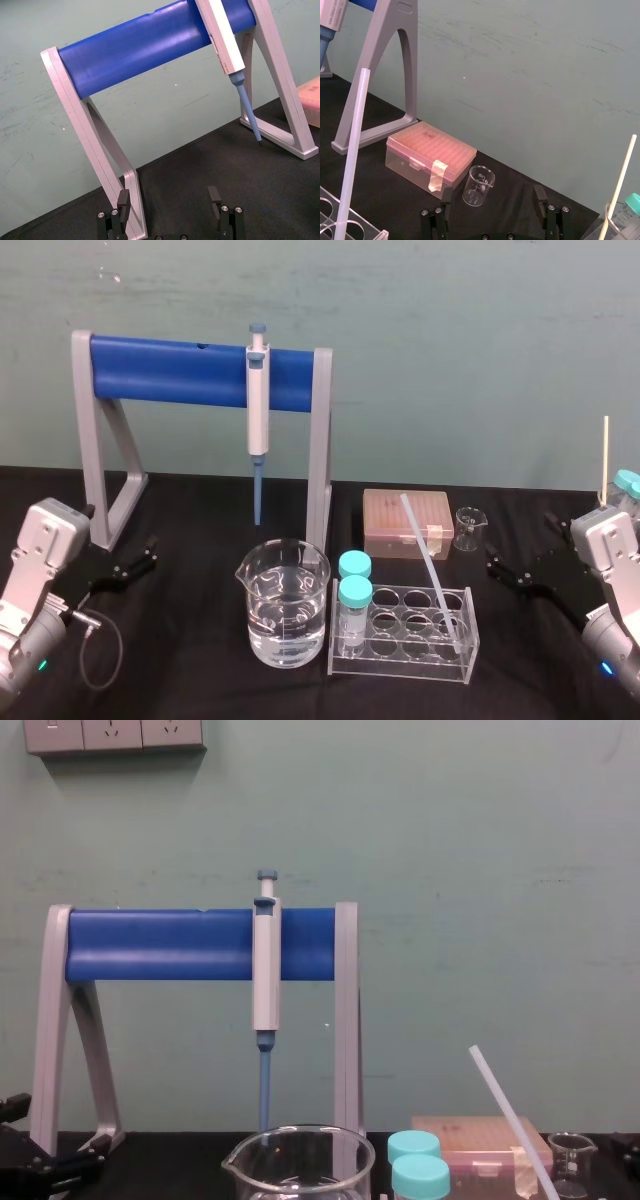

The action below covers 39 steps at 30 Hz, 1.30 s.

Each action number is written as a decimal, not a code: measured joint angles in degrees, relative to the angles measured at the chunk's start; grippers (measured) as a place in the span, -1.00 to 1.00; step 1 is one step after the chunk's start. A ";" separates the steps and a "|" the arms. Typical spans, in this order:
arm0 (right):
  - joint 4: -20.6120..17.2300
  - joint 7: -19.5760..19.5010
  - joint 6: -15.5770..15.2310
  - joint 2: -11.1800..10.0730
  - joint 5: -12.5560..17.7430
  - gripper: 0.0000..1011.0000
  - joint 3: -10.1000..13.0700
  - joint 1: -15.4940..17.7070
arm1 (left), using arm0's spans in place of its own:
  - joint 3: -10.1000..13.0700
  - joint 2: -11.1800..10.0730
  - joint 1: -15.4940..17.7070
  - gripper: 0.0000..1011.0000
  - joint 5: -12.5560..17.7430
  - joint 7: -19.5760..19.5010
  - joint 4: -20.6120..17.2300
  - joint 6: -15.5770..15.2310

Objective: Pick up the stirring rod with one hand, then place it down.

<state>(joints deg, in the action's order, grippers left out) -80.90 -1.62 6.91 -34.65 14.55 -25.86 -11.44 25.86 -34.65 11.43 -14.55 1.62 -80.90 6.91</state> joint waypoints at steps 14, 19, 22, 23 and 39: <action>0.00 0.00 0.00 0.00 0.00 0.98 0.00 0.00 | 0.00 0.00 0.00 0.98 0.00 0.00 0.00 0.00; 0.00 0.00 0.00 0.00 0.00 0.98 0.00 0.00 | 0.00 0.00 0.00 0.98 0.00 0.00 0.00 0.00; 0.00 0.00 0.00 0.00 0.00 0.98 0.00 0.00 | 0.00 0.00 0.00 0.98 0.00 0.00 0.00 0.00; 0.00 0.00 0.00 0.00 0.00 0.98 0.00 0.00 | 0.00 0.00 0.00 0.98 0.00 0.00 0.00 0.00; 0.00 0.00 0.00 0.00 0.00 0.98 0.00 0.00 | 0.00 0.00 0.00 0.98 0.00 0.00 0.00 0.00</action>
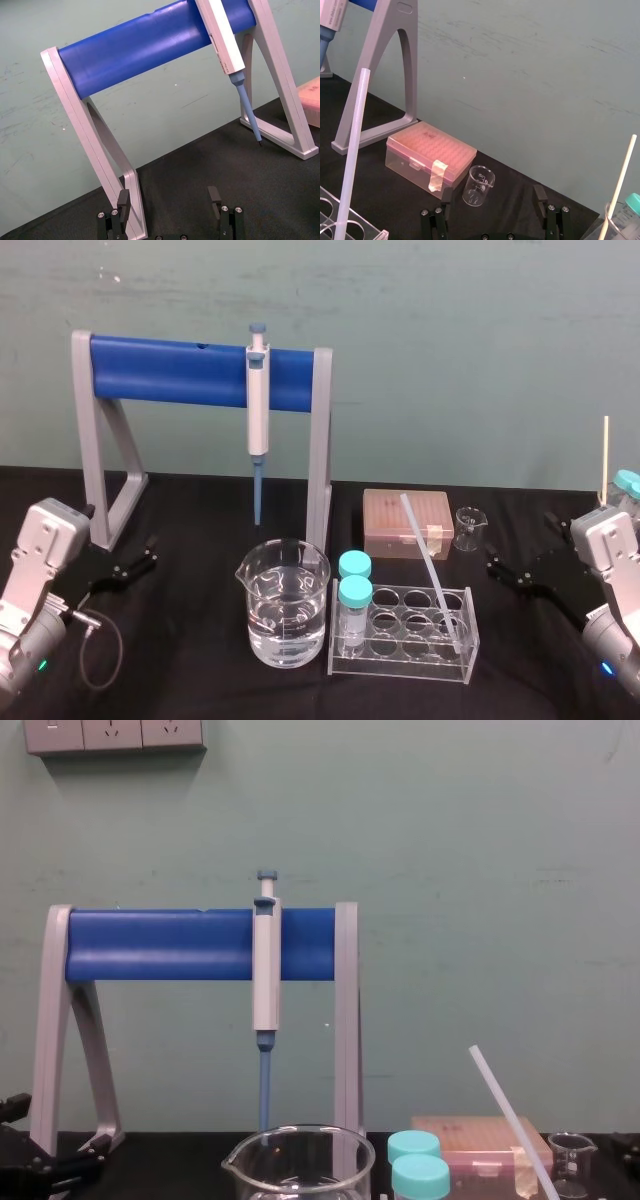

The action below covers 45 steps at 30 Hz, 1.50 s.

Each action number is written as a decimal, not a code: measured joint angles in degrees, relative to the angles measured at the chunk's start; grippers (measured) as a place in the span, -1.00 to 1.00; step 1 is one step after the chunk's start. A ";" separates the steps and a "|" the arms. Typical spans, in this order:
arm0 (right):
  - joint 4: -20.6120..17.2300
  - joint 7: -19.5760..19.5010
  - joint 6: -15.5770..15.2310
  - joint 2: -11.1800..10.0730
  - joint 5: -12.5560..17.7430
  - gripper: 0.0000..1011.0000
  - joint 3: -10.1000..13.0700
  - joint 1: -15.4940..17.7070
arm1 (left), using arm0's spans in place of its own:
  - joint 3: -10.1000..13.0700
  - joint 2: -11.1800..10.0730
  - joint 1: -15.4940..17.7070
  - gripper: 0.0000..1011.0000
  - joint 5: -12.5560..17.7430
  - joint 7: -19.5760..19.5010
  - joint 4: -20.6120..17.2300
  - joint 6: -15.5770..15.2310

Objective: Pick up the stirring rod with one hand, then place it down.

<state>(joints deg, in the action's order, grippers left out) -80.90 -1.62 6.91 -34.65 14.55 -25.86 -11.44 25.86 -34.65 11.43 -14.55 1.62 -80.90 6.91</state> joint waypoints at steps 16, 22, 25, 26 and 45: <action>0.00 0.00 0.00 0.00 0.00 0.98 0.00 0.00 | 0.00 0.00 0.00 0.98 0.00 0.00 0.00 0.00; 0.00 0.00 0.00 0.00 0.00 0.98 0.00 0.00 | 0.00 0.00 0.00 0.98 0.00 0.00 0.00 0.00; 0.00 0.00 0.00 0.00 0.00 0.98 0.00 0.00 | 0.00 0.00 0.00 0.98 0.00 0.00 0.00 0.00; 0.00 0.00 0.00 0.00 0.00 0.98 0.00 0.00 | 0.00 0.00 0.00 0.98 0.00 0.00 0.00 0.00; -1.97 0.23 4.40 1.19 -1.59 0.98 1.42 0.46 | 0.00 0.00 0.00 0.98 0.00 0.00 0.00 0.00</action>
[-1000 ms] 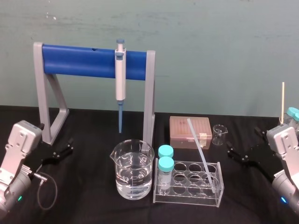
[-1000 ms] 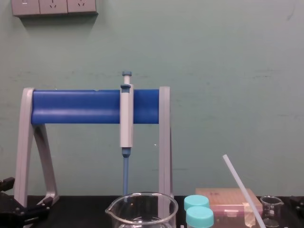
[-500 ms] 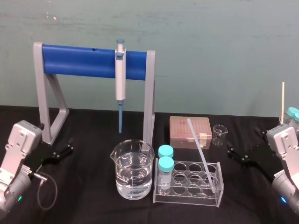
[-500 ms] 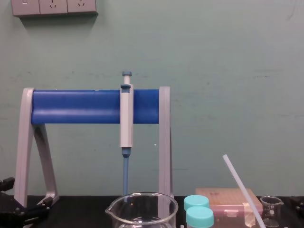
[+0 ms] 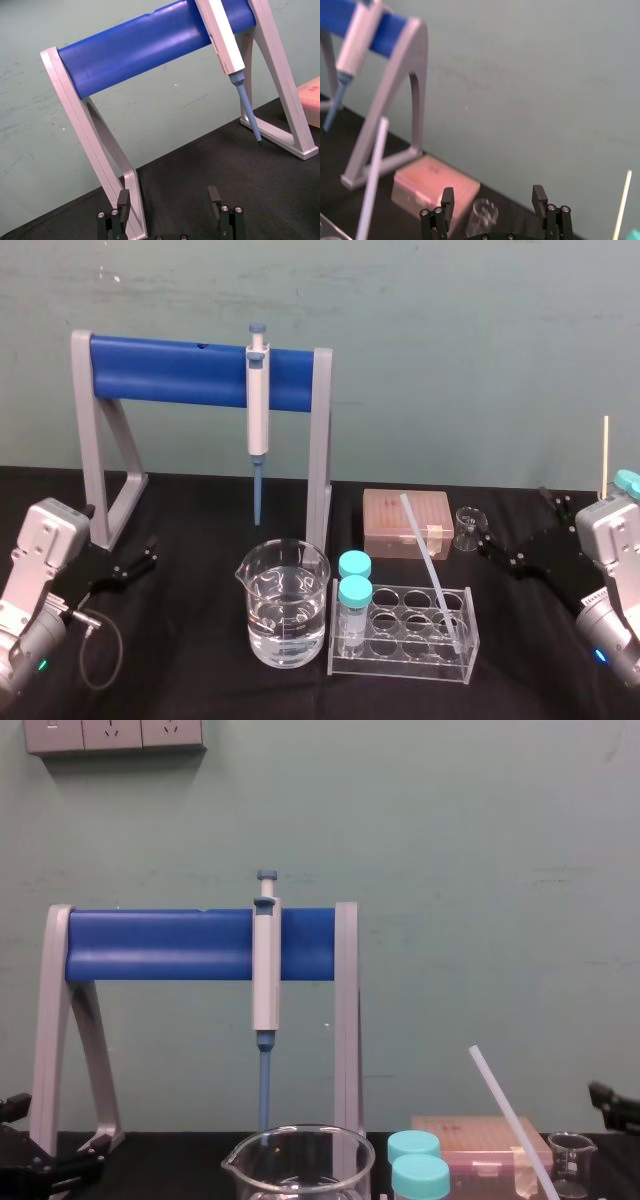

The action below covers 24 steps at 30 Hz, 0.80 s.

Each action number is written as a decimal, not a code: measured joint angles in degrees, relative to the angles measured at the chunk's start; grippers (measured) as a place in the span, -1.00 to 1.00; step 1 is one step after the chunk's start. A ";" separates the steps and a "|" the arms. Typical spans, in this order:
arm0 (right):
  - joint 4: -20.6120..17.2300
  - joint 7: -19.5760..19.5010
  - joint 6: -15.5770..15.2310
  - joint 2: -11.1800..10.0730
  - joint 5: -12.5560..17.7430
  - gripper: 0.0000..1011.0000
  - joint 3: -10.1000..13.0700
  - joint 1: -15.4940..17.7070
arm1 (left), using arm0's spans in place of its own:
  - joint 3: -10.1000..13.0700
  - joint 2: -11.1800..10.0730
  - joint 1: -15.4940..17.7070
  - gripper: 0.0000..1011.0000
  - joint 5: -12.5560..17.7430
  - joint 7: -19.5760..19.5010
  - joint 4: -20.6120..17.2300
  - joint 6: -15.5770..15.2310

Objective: Pick up the stirring rod with one hand, then place it down.

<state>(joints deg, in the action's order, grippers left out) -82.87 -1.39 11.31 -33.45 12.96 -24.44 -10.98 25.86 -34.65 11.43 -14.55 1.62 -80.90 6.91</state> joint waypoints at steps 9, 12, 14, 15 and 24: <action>-4.55 -2.16 6.84 0.40 -4.92 0.98 1.06 2.44 | 0.00 0.00 -0.01 0.98 0.00 0.00 0.00 0.00; -5.43 -0.08 9.01 0.38 -4.94 0.98 0.66 2.61 | 0.00 0.00 0.00 0.98 0.00 0.00 0.00 0.00; -5.42 2.07 9.08 0.38 -3.21 0.98 0.43 2.30 | 0.00 0.00 0.00 0.98 0.00 0.00 0.00 0.00; -5.36 3.40 9.00 0.43 -2.20 0.98 0.35 2.09 | 0.00 0.00 0.00 0.98 0.00 0.00 0.00 0.00; -2.16 16.71 5.65 2.15 8.94 0.98 -0.69 -1.13 | 0.00 0.00 0.00 0.98 0.00 0.00 0.00 0.00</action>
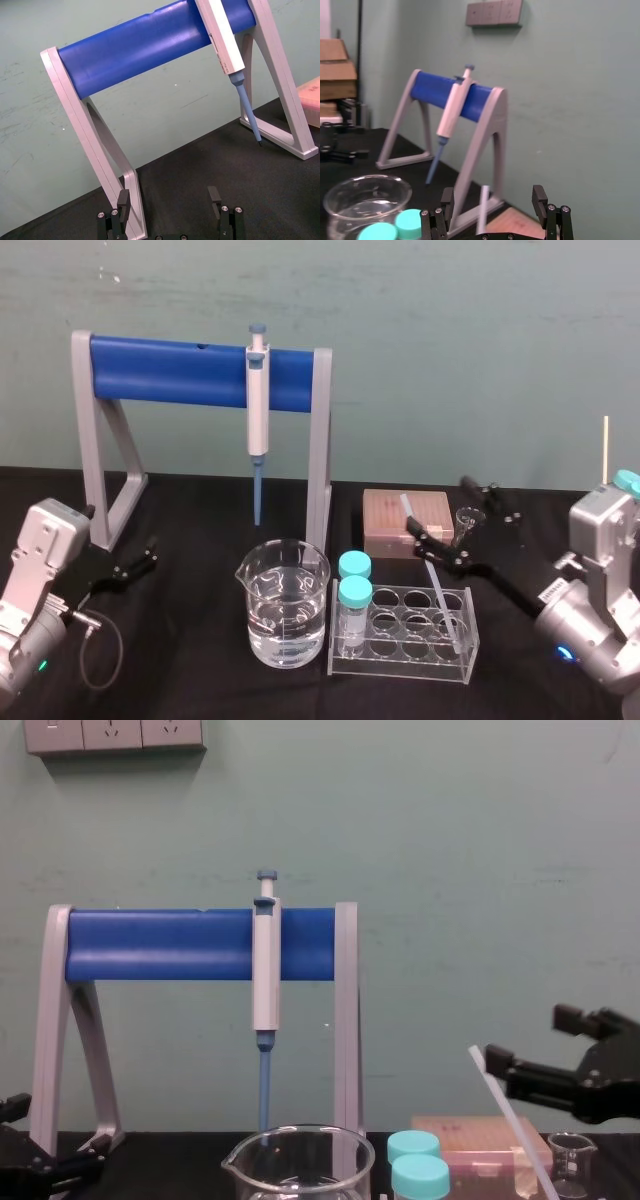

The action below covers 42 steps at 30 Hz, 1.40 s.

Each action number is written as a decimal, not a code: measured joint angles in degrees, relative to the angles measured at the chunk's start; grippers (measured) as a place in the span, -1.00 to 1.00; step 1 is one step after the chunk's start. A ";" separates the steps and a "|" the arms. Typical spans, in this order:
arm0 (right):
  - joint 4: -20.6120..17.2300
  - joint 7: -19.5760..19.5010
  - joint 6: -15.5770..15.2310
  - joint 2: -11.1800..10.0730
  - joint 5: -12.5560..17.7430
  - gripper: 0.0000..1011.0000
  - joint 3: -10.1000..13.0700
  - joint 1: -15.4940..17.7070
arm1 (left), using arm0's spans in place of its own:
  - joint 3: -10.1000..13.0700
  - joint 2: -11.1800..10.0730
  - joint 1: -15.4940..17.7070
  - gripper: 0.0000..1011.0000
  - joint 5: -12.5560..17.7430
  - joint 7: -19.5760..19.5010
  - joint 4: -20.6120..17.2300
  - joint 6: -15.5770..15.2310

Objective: Pick up the stirring rod with one hand, then place it down.

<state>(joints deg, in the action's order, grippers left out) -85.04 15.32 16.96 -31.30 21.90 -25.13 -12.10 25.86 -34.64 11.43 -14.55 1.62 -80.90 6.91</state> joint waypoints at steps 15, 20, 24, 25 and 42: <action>6.03 5.80 -5.88 3.55 2.58 0.98 -0.19 -3.82 | 0.00 0.00 0.00 0.98 0.00 0.00 0.00 0.00; 8.37 7.40 -7.09 4.55 3.40 0.98 0.36 -4.95 | 0.00 0.00 0.00 0.98 0.00 0.00 0.00 0.00; 10.33 8.98 -7.75 5.39 3.96 0.98 0.91 -6.02 | 0.00 0.00 0.00 0.98 0.00 0.00 0.00 0.00; 10.63 9.21 -7.81 5.52 3.98 0.98 0.98 -6.18 | 0.00 0.00 0.00 0.98 0.00 0.00 0.00 0.00; 12.52 10.61 -8.66 6.43 3.28 0.98 1.51 -7.32 | 0.00 0.00 0.00 0.98 0.00 0.00 0.00 0.00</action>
<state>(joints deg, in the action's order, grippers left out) -72.51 25.93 8.30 -24.88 25.18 -23.62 -19.42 25.86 -34.64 11.43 -14.55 1.62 -80.90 6.91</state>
